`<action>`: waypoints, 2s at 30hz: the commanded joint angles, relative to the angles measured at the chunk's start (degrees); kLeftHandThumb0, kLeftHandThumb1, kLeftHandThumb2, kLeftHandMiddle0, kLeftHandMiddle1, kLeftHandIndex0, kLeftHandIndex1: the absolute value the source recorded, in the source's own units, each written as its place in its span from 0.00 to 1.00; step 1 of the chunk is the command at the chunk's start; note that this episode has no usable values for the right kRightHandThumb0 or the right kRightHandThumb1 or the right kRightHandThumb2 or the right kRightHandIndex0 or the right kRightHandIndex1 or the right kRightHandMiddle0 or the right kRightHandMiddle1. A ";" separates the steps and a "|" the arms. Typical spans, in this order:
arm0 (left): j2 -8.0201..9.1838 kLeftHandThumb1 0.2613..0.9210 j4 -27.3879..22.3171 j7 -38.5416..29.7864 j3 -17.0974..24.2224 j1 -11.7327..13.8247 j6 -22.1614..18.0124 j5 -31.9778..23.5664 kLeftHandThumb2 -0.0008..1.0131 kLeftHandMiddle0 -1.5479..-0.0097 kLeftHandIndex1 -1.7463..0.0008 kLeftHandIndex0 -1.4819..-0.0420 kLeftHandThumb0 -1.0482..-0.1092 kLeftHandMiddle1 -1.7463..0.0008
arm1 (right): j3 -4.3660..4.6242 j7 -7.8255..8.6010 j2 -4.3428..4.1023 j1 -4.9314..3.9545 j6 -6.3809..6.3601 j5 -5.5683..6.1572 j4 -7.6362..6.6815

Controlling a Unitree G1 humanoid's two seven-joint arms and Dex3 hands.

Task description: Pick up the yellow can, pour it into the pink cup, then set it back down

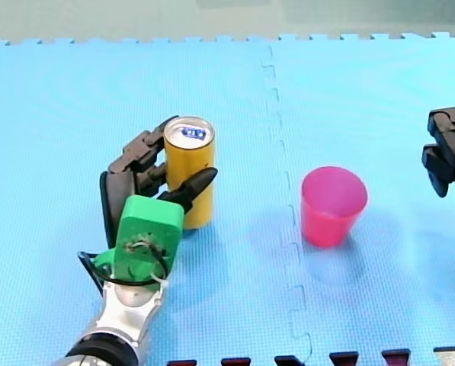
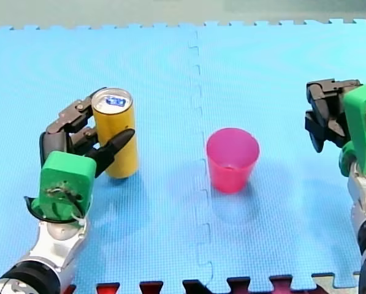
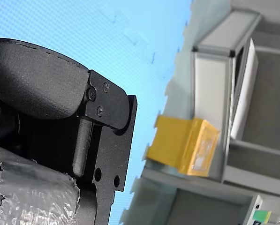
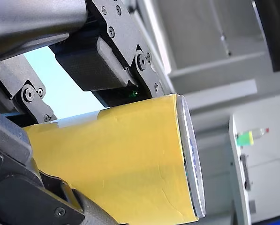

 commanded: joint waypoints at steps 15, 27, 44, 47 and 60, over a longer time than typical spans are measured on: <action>-1.66 0.80 0.26 -14.22 8.12 -1.75 -0.62 -9.10 0.00 0.17 1.00 0.21 0.72 1.00 | -0.98 0.97 -1.83 -0.28 0.18 1.16 -0.11; 0.09 0.80 0.92 -3.99 2.94 -1.22 -1.97 1.19 0.00 0.16 1.00 0.20 0.73 1.00 | -1.09 1.42 -2.90 -0.18 0.36 1.28 -0.21; 0.84 0.78 1.02 5.39 -1.64 -1.10 -2.01 7.79 0.00 0.16 1.00 0.19 0.73 1.00 | -1.25 1.35 -2.91 -0.16 0.64 1.55 -0.28; 0.84 0.78 1.06 5.88 -1.98 -1.00 -2.04 8.02 0.00 0.16 1.00 0.19 0.73 1.00 | -1.30 1.29 -2.90 -0.25 0.80 1.62 -0.27; -0.39 0.79 1.45 3.55 -0.41 -0.50 -1.52 5.05 0.00 0.16 1.00 0.19 0.74 1.00 | -1.44 1.30 -3.18 -0.29 1.22 1.83 -0.26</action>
